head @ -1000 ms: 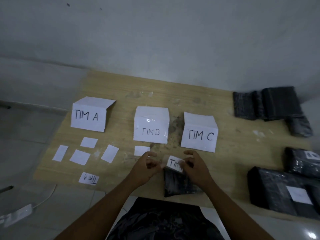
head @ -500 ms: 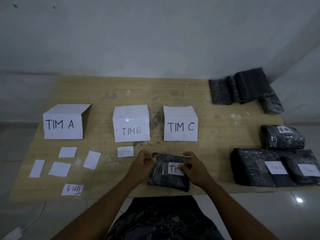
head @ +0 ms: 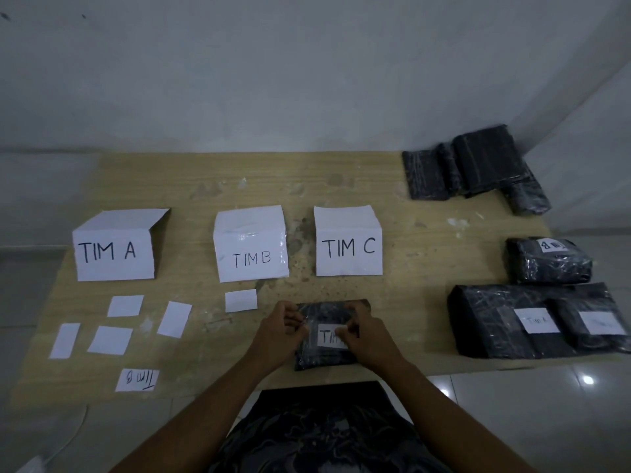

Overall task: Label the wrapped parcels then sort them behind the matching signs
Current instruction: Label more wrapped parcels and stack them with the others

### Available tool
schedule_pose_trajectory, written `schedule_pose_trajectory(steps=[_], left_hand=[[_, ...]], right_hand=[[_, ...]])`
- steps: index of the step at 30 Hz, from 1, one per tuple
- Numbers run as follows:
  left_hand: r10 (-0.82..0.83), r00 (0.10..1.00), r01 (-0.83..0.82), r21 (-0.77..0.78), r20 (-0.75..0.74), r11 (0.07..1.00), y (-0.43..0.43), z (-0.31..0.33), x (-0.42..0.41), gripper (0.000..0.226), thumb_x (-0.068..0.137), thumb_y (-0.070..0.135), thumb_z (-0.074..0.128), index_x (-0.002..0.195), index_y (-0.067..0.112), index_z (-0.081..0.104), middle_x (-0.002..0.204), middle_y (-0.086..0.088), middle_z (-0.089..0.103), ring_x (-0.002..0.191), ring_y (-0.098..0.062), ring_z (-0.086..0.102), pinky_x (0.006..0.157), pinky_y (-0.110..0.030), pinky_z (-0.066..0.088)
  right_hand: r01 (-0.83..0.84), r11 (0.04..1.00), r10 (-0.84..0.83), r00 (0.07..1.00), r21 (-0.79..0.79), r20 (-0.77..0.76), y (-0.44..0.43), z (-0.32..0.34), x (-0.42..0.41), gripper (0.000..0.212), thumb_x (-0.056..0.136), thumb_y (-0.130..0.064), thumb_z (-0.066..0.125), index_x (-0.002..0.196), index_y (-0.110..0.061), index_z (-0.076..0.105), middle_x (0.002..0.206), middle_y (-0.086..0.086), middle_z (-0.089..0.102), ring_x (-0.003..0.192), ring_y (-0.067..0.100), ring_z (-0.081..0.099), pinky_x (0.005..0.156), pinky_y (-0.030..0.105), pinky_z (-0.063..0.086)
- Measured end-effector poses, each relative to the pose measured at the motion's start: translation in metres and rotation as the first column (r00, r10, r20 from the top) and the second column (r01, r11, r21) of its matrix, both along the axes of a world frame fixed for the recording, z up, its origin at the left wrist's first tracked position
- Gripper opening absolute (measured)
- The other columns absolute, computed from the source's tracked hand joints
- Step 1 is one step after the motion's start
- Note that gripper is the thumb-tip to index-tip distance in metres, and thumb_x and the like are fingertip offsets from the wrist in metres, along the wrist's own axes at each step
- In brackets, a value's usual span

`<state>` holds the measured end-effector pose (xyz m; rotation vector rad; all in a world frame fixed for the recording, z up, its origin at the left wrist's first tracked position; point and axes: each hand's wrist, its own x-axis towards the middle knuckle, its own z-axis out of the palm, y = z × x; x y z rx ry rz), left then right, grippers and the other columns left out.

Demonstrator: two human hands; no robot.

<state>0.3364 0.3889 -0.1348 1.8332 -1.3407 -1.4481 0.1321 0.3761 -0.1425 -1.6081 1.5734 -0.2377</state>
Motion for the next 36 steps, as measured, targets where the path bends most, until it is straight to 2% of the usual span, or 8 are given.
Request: schedule_pose_trajectory(steps=[5,9,15,18,21,26,32,36], left_hand=[[-0.054,0.994,0.063,-0.099,0.091,0.993,-0.002,0.002,-0.003,0.029,0.087,0.018,0.068,0.104,0.017,0.045,0.103,-0.004,0.054,0.094,-0.019,0.055,0.079,-0.029,0.048],[0.032,0.986,-0.018,-0.088,0.165,0.996,-0.002,-0.006,-0.004,0.043,0.08,0.028,0.075,0.107,0.012,0.046,0.103,-0.002,0.049,0.095,-0.019,0.051,0.077,-0.028,0.045],[0.001,0.997,-0.01,0.115,0.082,0.993,0.004,-0.017,-0.015,0.069,0.078,0.056,0.067,0.127,0.018,0.038,0.118,0.007,0.049,0.109,-0.016,0.054,0.087,-0.029,0.047],[-0.068,0.987,0.053,0.102,0.143,0.993,0.004,-0.025,-0.024,0.095,0.069,0.082,0.048,0.138,0.02,0.034,0.133,0.001,0.051,0.118,-0.02,0.055,0.095,-0.037,0.05],[-0.117,0.971,0.083,0.164,0.21,0.983,0.005,-0.035,-0.027,0.12,0.059,0.095,0.026,0.149,0.016,0.019,0.148,-0.007,0.04,0.127,-0.026,0.048,0.102,-0.042,0.046],[-0.16,0.973,0.13,0.179,0.166,0.975,0.005,-0.035,-0.022,0.101,0.078,0.078,0.035,0.151,0.013,0.008,0.153,-0.008,0.034,0.131,-0.026,0.045,0.105,-0.041,0.044],[-0.126,0.98,0.11,0.107,0.153,0.988,0.005,-0.034,-0.02,0.084,0.083,0.072,0.031,0.145,0.016,0.023,0.136,-0.006,0.053,0.114,-0.024,0.058,0.092,-0.039,0.052],[-0.073,0.982,0.06,0.077,0.177,0.995,0.003,-0.033,-0.025,0.057,0.093,0.059,0.031,0.131,0.017,0.039,0.121,-0.005,0.061,0.102,-0.022,0.062,0.085,-0.036,0.053]], right_hand=[[-0.038,0.987,0.019,0.993,-0.159,-0.116,0.0,-0.005,-0.001,0.041,0.09,-0.036,0.063,0.123,-0.015,0.051,0.109,0.006,0.06,0.098,0.024,0.055,0.082,0.033,0.045],[0.16,0.937,-0.203,0.973,-0.312,-0.112,0.012,-0.006,-0.007,0.048,0.089,-0.041,0.063,0.124,-0.011,0.051,0.117,0.011,0.054,0.108,0.028,0.049,0.088,0.038,0.044],[0.264,0.965,-0.264,0.964,-0.003,-0.01,0.036,-0.014,-0.002,0.1,0.069,-0.082,0.052,0.146,-0.026,0.022,0.142,-0.004,0.039,0.129,0.021,0.037,0.102,0.04,0.042],[0.295,0.955,-0.293,0.951,0.008,-0.101,0.037,-0.022,0.01,0.106,0.074,-0.078,0.051,0.151,-0.019,0.009,0.146,0.006,0.033,0.131,0.027,0.034,0.104,0.046,0.04],[0.343,0.939,-0.34,0.927,-0.007,-0.156,0.038,-0.028,0.015,0.091,0.085,-0.065,0.051,0.15,-0.014,0.012,0.143,0.012,0.035,0.127,0.029,0.038,0.101,0.046,0.041],[0.407,0.913,-0.408,0.91,-0.032,-0.067,0.034,-0.029,0.004,0.051,0.097,-0.047,0.037,0.14,-0.02,0.031,0.131,0.008,0.046,0.116,0.027,0.049,0.089,0.042,0.048],[0.394,0.916,-0.395,0.919,-0.068,0.006,0.036,-0.03,0.007,0.054,0.096,-0.042,0.047,0.14,-0.015,0.032,0.129,0.007,0.044,0.112,0.021,0.048,0.089,0.034,0.045],[0.428,0.902,-0.423,0.902,-0.058,0.081,0.033,-0.023,0.003,0.052,0.097,-0.041,0.044,0.143,-0.019,0.032,0.128,0.002,0.045,0.114,0.017,0.047,0.093,0.028,0.04]])
